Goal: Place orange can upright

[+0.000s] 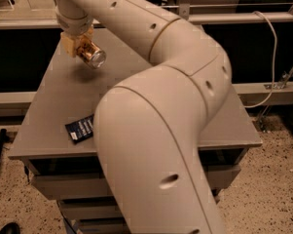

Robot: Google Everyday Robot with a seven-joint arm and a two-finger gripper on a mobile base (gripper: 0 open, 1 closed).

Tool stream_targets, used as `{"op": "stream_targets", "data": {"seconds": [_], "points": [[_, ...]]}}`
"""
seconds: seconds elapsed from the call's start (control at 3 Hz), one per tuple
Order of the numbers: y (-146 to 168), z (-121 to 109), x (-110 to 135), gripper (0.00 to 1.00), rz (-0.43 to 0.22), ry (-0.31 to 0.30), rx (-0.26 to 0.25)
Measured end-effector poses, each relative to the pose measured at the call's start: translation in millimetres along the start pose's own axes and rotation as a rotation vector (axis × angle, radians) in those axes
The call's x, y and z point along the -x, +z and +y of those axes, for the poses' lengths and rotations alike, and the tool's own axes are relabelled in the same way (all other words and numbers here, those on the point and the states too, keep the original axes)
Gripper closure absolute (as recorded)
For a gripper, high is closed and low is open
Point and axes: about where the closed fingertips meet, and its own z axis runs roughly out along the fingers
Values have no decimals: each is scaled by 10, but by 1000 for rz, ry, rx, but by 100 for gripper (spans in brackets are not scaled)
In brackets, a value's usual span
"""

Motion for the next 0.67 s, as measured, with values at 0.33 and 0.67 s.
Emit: {"op": "stream_targets", "data": {"seconds": [0.33,0.67], "points": [[-426,-104,99,100,-169,17,1],[-760,-107,55,100,-334,37,30]]}}
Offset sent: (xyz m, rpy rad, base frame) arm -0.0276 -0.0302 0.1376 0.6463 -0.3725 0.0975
